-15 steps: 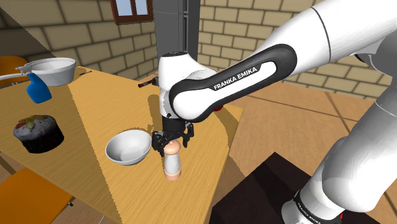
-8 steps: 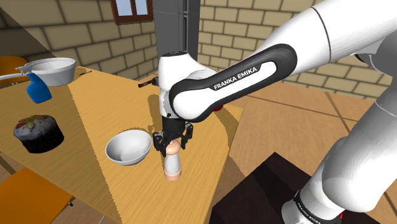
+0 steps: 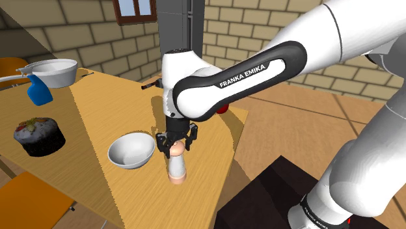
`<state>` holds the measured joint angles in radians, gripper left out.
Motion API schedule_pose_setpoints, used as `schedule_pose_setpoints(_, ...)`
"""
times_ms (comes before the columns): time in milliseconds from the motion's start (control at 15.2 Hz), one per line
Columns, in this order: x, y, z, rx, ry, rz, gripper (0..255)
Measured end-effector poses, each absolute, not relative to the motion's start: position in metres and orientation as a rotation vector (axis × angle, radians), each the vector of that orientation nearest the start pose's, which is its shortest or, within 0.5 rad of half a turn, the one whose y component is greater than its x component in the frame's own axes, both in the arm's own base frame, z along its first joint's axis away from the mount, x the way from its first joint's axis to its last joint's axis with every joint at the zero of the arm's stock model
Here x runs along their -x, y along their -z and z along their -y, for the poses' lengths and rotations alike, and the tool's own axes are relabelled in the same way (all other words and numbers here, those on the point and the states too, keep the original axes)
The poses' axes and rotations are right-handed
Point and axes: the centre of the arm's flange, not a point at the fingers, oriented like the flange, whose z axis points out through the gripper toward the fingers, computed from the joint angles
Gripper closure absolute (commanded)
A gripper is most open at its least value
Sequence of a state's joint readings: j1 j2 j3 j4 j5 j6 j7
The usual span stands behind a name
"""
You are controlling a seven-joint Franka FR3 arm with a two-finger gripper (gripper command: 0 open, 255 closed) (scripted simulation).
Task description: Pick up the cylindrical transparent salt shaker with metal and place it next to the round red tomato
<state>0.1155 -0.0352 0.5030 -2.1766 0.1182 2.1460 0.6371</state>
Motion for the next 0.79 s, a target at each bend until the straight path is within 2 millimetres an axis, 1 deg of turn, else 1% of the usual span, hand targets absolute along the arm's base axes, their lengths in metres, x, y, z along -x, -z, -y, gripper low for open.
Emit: schedule_pose_setpoints(792,-0.428,-0.469,-0.313,3.071,-0.073,-0.128,255)
